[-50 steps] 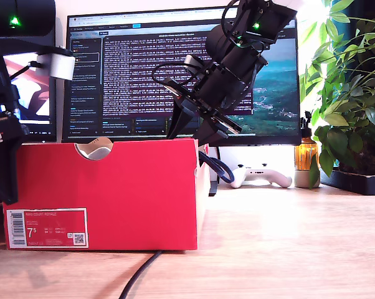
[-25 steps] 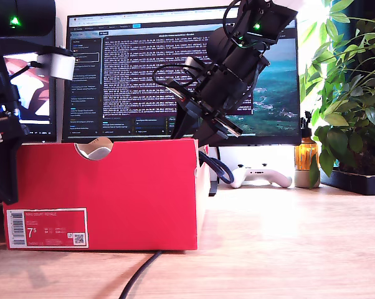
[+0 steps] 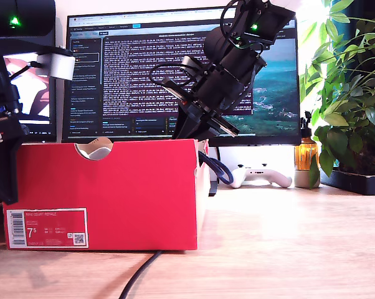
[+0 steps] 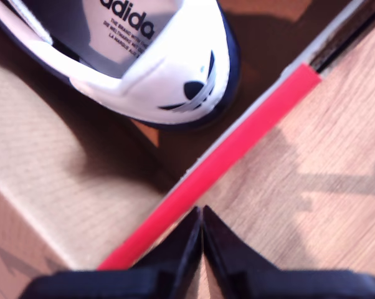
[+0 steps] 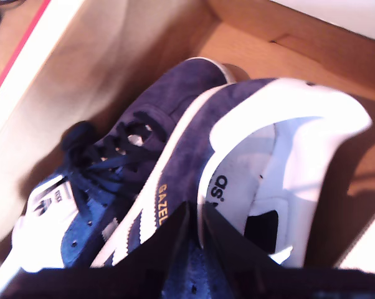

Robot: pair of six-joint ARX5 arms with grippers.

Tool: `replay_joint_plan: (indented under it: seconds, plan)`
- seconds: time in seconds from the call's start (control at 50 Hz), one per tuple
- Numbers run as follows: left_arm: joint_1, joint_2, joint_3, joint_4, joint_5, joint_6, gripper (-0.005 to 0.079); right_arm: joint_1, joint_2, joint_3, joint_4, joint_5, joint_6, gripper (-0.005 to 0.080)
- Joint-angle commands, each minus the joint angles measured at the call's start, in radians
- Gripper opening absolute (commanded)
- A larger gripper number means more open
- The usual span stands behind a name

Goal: Pack the blue shoes by picking the first shoe and placing it inside the red shoebox, left side, then picking and rotating the second shoe and placing it in the shoebox

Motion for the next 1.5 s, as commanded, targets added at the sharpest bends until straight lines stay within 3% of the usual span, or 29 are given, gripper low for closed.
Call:
replay_joint_plan:
  seconds: [0.0,0.1,0.24,0.38,0.5,0.66,0.98,1.08,1.48]
  plan:
    - [-0.004,0.009,0.0,0.012,0.002,-0.003,-0.0016,0.015,0.043,0.015,-0.014,0.026,0.008,-0.0013]
    - [-0.004,0.009,0.0,0.012,0.002,-0.003,-0.0016,0.015,0.043,0.031,-0.055,0.029,0.039,-0.0013]
    - [-0.004,0.009,0.0,0.013,0.002,-0.003,-0.0016,0.023,0.043,0.117,-0.131,0.119,0.044,-0.0013]
    - [-0.004,0.009,0.0,0.019,0.002,-0.003,-0.0016,0.024,0.043,0.195,-0.184,0.124,0.045,-0.0013]
    - [-0.004,0.009,0.0,0.018,0.002,-0.003,-0.0016,0.037,0.043,0.2,-0.232,0.186,0.062,-0.0013]
    - [-0.004,0.009,0.0,0.018,0.002,-0.003,-0.0016,0.077,0.043,0.204,-0.241,0.301,0.063,-0.0013]
    - [-0.004,0.009,0.0,0.018,0.002,-0.003,-0.0016,0.165,0.043,0.21,-0.227,0.319,0.082,-0.0013]
    - [-0.004,0.009,0.0,0.018,0.002,-0.003,-0.0016,0.188,0.043,0.211,-0.23,0.385,0.079,-0.0013]
    - [-0.004,0.009,0.0,0.018,0.004,-0.003,-0.0016,0.201,0.043,0.307,-0.346,0.506,0.074,-0.0013]
